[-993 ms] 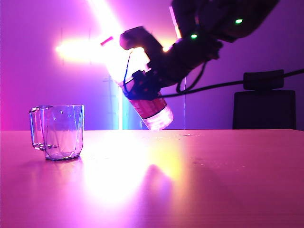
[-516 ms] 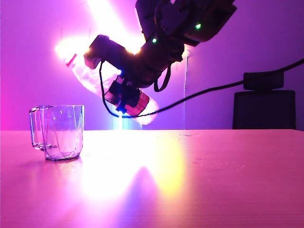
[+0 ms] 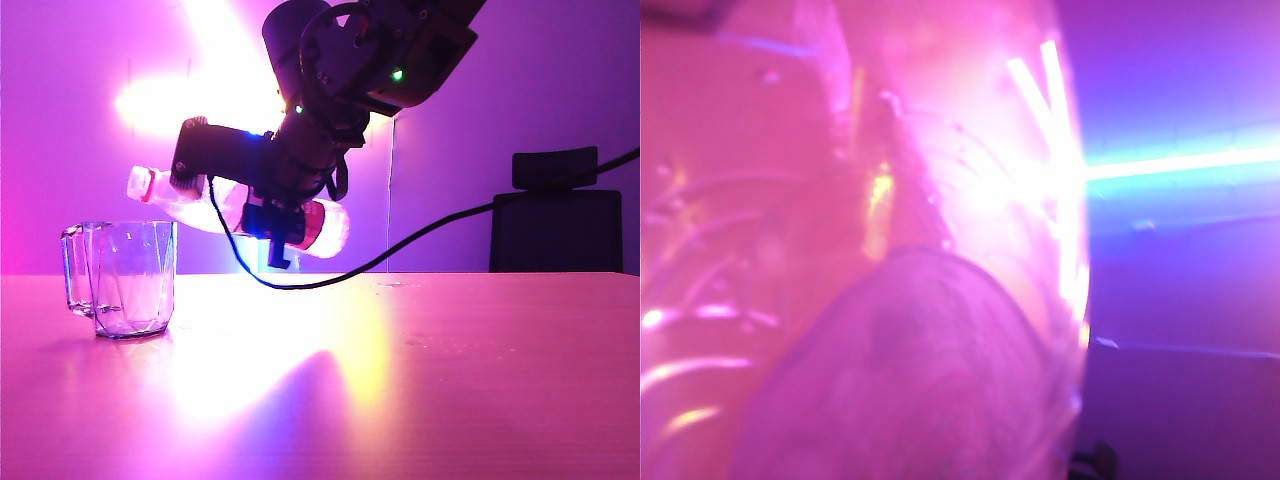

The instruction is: Pick up the mineral water bottle on the table and pour water into the mug until it's half full.

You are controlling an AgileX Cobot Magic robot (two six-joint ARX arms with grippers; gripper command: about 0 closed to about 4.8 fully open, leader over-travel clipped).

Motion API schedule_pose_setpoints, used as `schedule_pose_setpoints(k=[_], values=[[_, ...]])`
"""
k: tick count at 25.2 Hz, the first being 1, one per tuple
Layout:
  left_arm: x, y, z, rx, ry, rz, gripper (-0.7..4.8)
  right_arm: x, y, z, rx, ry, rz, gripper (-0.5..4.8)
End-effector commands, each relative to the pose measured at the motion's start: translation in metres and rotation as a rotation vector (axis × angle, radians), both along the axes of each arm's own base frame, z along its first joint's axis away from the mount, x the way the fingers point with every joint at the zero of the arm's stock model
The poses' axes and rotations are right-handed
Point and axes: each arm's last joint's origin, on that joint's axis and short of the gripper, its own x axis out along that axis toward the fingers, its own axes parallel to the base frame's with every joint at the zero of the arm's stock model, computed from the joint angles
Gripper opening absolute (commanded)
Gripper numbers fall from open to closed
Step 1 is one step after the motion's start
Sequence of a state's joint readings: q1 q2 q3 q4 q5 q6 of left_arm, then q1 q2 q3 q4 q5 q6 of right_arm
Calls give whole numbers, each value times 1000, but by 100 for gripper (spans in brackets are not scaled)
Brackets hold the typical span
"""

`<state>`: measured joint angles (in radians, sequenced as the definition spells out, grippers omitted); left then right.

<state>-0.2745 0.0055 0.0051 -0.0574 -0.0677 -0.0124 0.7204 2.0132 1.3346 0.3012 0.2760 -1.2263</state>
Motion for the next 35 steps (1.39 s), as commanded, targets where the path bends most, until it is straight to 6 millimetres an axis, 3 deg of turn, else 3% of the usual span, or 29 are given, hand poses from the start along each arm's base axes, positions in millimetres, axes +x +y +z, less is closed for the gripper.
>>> schedule_pose_setpoints(k=[1,16,35], values=[[0,0,2,1,-10,-1,-2,2,1,16,-29,-117,-33,202],[0,0,2,1,-10,-1,-2,1,4,24,-143,-241,-84,215],[0,0,2,1,-10,-1,-2,1,2,25,-203,-268,-115,215]])
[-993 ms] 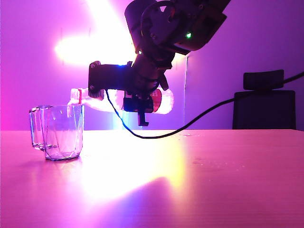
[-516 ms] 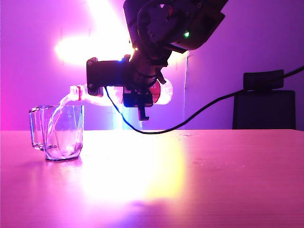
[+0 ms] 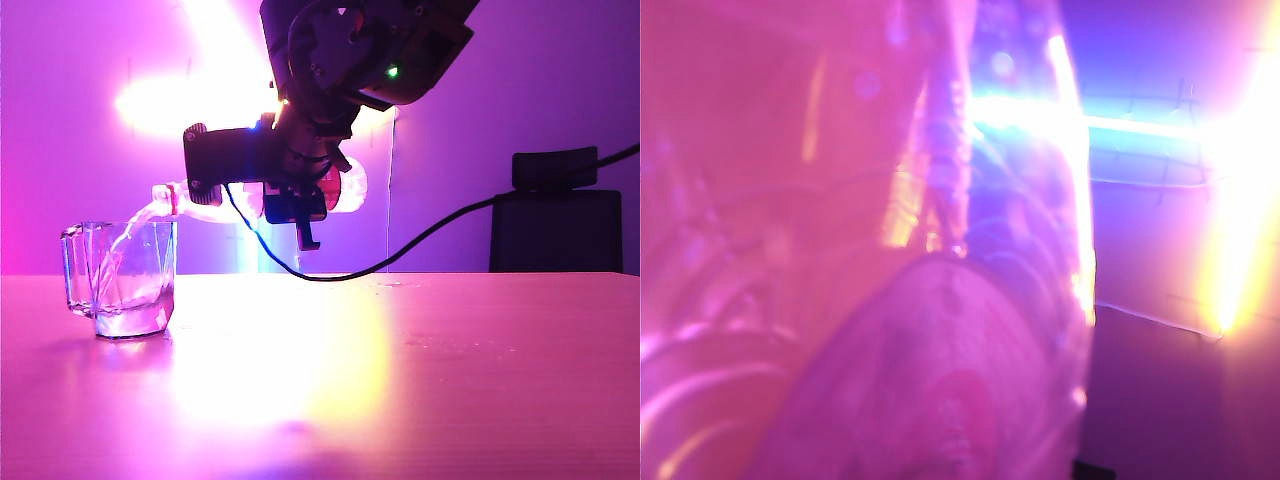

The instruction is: Pick up the mineral water bottle on the table and pour water into the mug until it's half full.

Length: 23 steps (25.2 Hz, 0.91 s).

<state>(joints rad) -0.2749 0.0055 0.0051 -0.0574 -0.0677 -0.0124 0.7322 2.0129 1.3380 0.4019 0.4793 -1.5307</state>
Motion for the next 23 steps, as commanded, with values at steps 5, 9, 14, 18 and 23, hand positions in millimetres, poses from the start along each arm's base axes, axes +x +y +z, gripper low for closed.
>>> schedule_pose_setpoints(k=[5,9,14,18,23], values=[[0,0,2,1,-10,-1,-2,0,1,14,44,-60,-15,216],[0,0,2,1,-10,-1,-2,0,1,14,36,-62,-13,216],[0,0,2,1,-10,-1,-2,0,1,14,36,-62,-13,215],[0,0,2,1,-10,-1,-2,0,1,14,91,-49,-27,215],[0,0,2,1,-10,-1,-2,-5,4,10,222,23,-83,214]])
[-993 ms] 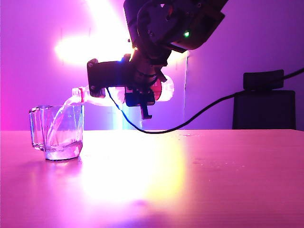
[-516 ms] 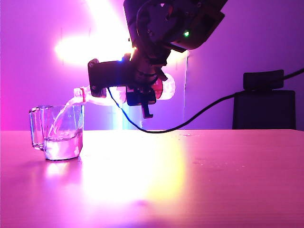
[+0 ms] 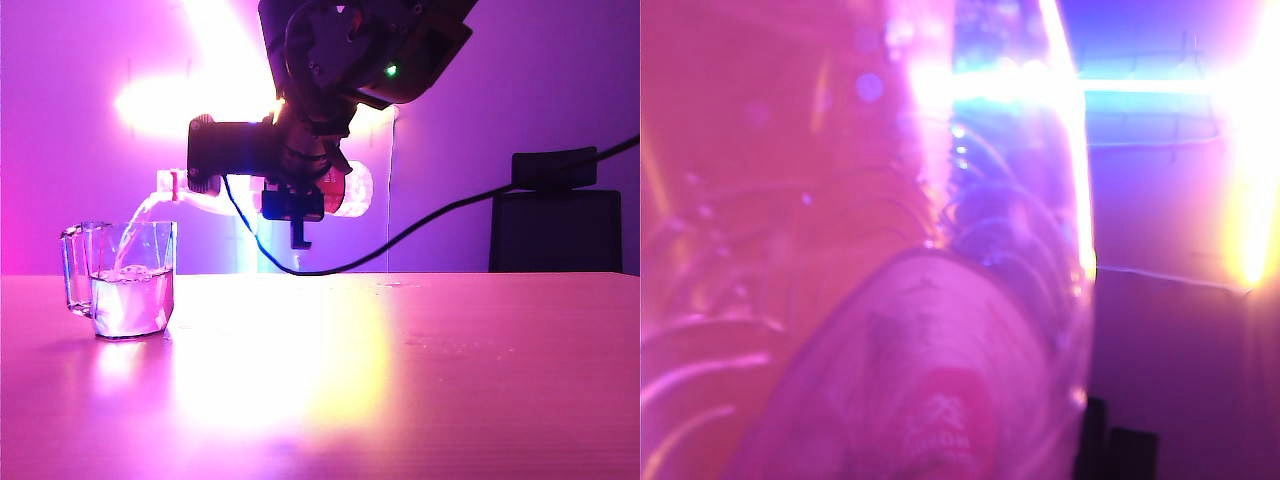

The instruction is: Pick up the mineral water bottle on the table and pour water into the mug until it's half full.

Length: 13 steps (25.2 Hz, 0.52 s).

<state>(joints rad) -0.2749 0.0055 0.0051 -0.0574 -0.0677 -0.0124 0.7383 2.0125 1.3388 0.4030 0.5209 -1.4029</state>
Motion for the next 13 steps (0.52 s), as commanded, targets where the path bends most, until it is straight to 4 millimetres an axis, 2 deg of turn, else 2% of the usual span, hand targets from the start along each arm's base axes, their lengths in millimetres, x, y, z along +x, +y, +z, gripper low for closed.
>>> schedule_pose_setpoints(k=[1,7,13], values=[[0,0,2,1,-10,-1,-2,-4,3,9,115,13,-22,214],[0,0,2,1,-10,-1,-2,-10,4,12,249,77,-52,214],[0,0,2,1,-10,-1,-2,-25,-13,37,682,264,-97,215]])
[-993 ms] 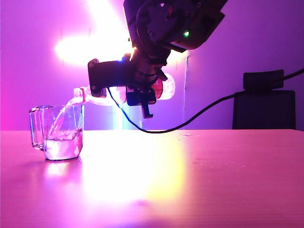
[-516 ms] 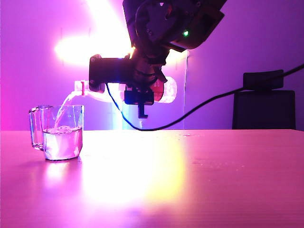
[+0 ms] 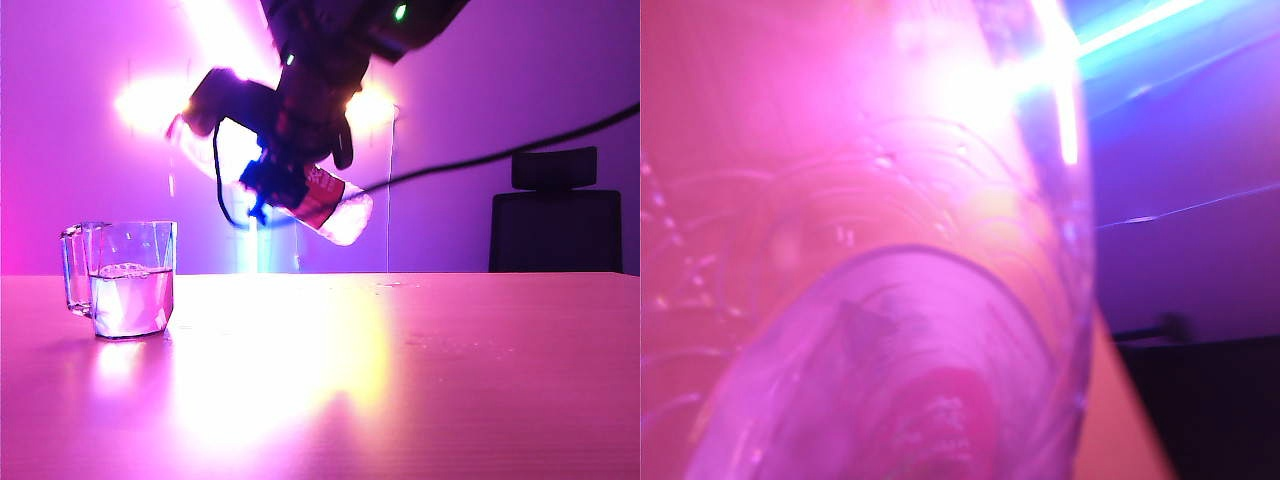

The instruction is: Pick up the mineral water bottle on the table and pour water into the mug until it's half full.

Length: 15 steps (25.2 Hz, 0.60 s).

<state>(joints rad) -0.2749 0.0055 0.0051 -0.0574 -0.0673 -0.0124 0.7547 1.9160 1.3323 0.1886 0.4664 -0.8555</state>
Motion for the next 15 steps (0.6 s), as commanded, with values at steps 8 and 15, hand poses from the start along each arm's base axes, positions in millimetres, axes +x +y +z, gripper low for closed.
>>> schedule_pose_setpoints(k=[8,15], values=[[0,1,2,1,-10,6,-2,-24,-76,9,751,216,-75,215],[0,1,2,2,-10,7,-2,-41,-133,-43,980,247,-87,215]])
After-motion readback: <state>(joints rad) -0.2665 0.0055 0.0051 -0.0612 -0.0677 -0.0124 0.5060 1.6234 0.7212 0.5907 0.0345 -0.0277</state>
